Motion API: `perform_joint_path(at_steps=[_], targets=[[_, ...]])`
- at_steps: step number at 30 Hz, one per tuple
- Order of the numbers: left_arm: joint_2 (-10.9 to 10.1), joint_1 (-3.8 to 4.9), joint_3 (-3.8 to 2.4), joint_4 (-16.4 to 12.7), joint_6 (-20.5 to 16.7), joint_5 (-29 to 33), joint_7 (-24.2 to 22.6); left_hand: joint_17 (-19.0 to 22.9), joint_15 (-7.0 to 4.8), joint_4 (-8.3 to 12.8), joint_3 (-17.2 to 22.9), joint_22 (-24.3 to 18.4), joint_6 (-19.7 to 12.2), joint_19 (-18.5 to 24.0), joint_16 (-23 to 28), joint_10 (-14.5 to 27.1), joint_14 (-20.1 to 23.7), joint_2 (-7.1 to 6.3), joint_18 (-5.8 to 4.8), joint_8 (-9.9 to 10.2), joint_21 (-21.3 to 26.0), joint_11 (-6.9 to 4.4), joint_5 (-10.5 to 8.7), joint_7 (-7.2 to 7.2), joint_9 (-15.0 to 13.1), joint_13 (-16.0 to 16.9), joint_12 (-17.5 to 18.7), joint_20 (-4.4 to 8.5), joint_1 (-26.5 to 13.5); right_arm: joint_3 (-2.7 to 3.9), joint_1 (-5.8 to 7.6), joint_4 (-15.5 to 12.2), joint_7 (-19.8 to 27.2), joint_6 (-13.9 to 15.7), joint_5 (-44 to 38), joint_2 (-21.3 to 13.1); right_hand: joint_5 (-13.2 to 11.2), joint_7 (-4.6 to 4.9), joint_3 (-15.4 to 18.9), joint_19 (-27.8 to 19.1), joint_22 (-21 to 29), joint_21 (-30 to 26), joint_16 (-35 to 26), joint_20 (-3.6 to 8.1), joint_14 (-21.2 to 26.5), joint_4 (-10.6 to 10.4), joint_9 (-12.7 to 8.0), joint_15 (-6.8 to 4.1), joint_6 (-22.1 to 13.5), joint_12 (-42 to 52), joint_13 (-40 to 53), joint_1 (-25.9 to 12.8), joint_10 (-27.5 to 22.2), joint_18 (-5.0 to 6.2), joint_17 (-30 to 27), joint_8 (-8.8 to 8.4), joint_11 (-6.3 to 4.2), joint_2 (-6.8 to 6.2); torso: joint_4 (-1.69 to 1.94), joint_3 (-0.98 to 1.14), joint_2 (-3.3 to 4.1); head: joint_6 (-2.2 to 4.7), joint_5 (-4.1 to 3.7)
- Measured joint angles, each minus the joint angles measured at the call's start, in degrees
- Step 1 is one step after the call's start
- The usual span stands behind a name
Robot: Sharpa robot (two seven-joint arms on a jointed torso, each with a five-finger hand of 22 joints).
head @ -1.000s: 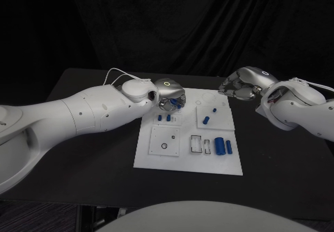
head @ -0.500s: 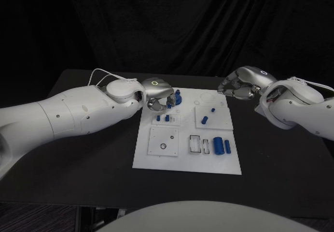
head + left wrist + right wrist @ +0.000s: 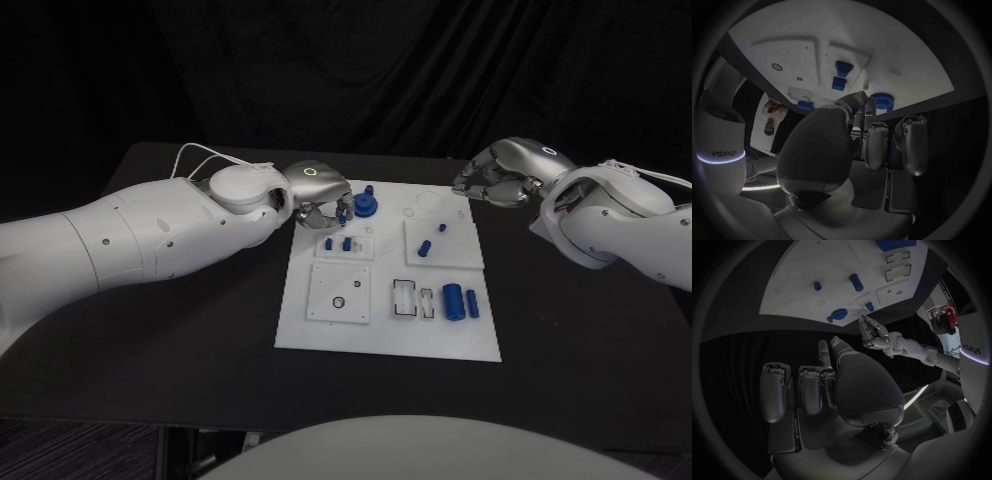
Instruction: Assemble the parts on the task board
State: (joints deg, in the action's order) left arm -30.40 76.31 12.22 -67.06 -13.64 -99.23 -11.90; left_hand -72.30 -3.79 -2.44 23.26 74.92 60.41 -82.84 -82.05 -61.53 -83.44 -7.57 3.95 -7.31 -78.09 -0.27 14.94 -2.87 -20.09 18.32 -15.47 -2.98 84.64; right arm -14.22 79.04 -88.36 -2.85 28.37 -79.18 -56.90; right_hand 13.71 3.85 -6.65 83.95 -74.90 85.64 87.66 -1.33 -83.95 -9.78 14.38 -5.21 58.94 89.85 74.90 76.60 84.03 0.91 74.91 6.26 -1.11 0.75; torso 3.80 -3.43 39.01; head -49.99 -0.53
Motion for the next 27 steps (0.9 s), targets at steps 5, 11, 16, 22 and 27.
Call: perform_joint_path(at_steps=[5, 11, 16, 22, 27], targets=[[-0.2, 0.00, 0.00, 0.0, 0.0, 0.0, 0.3, 0.0, 0.00, 0.0, 0.0, 0.0, 0.0, 0.0, 0.0, 0.0, 0.0, 0.00, 0.00, 0.0, 0.0, 0.00, 0.00, 0.00, 0.0, 0.0, 0.0, 0.00, 0.0, 0.00, 0.00, 0.0, 0.0, 0.0, 0.0, 0.0, 0.0, 0.00, 0.0, 0.0, 0.0, 0.0, 0.0, 0.00, 0.0, 0.0, 0.0, 0.00, 0.0, 0.0, 0.0, 0.0, 0.0, 0.00, 0.0, 0.00, 0.00, 0.00, 0.01, 0.00, 0.00, 0.00, -0.04], [0.0, 0.00, 0.01, 0.6, 0.0, 0.0, 0.6, 0.1, 0.00, 0.0, 0.0, 0.0, 0.0, 0.0, 0.0, 0.0, 0.0, 0.00, 0.00, 0.0, 0.0, 0.01, -0.01, 0.00, 0.0, 0.0, 0.0, 0.00, 0.0, 0.00, 0.00, 0.0, 0.0, -0.1, 0.0, 0.0, 0.0, 0.00, 0.0, 0.0, 0.0, 0.0, 0.0, 0.00, 0.0, 0.0, 0.0, 0.00, 0.0, 0.0, 0.0, 0.0, 0.0, 0.00, 0.0, 0.00, 0.00, 0.00, 0.00, 0.00, 0.04, 0.00, 0.05], [0.6, -0.03, 0.01, 1.5, 0.1, 0.0, 0.8, 0.1, 0.00, 0.0, 0.0, 0.0, 0.0, 0.0, 0.0, -0.2, 0.0, 0.00, 0.00, 0.0, 0.0, 0.19, -0.01, 0.00, 0.0, 0.0, 0.0, 0.00, 0.0, 0.00, 0.00, 0.0, 0.0, -0.1, 0.0, 0.0, 0.0, 0.00, 0.0, 0.0, 0.0, 0.0, 0.0, 0.00, 0.0, 0.0, 0.0, 0.00, 0.0, 0.0, 0.0, 0.0, 0.0, 0.00, 0.0, 0.00, 0.00, 0.00, -0.03, 0.02, 0.04, 0.00, 0.12], [1.2, -0.27, 0.01, 2.2, 0.1, 0.0, 1.0, 0.1, 0.00, 0.0, 0.0, 0.0, 0.0, 0.0, 0.0, -0.4, 0.0, 0.00, 0.00, 0.0, 0.0, 0.00, -0.02, 0.00, 0.0, -0.1, 0.0, 0.00, 0.0, 0.00, -0.01, 0.0, 0.0, -0.1, 0.0, -0.1, 0.0, 0.00, 0.0, 0.0, 0.0, 0.0, 0.0, 0.00, 0.0, 0.0, 0.0, 0.00, 0.0, 0.0, 0.0, 0.0, 0.0, 0.00, 0.0, 0.00, 0.00, 0.00, -0.03, 0.03, 0.02, 0.00, 0.03], [1.7, -0.41, 0.01, 2.8, 0.1, 0.0, 1.0, 0.2, 0.00, 0.0, 0.0, 0.0, 0.0, 0.0, 0.2, -0.6, 0.0, 0.00, 0.00, 0.0, 0.0, 0.18, -0.03, 0.00, 0.0, 0.0, 0.0, 0.00, 0.0, 0.00, -0.01, 0.0, 0.0, -0.1, 0.0, -0.1, 0.0, 0.00, 0.0, 0.0, 0.0, 0.0, 0.0, 0.00, 0.0, 0.0, 0.0, 0.00, 0.0, 0.0, 0.0, 0.0, 0.0, 0.00, 0.0, -0.01, 0.00, 0.00, -0.05, 0.04, 0.02, 0.00, 0.09]])
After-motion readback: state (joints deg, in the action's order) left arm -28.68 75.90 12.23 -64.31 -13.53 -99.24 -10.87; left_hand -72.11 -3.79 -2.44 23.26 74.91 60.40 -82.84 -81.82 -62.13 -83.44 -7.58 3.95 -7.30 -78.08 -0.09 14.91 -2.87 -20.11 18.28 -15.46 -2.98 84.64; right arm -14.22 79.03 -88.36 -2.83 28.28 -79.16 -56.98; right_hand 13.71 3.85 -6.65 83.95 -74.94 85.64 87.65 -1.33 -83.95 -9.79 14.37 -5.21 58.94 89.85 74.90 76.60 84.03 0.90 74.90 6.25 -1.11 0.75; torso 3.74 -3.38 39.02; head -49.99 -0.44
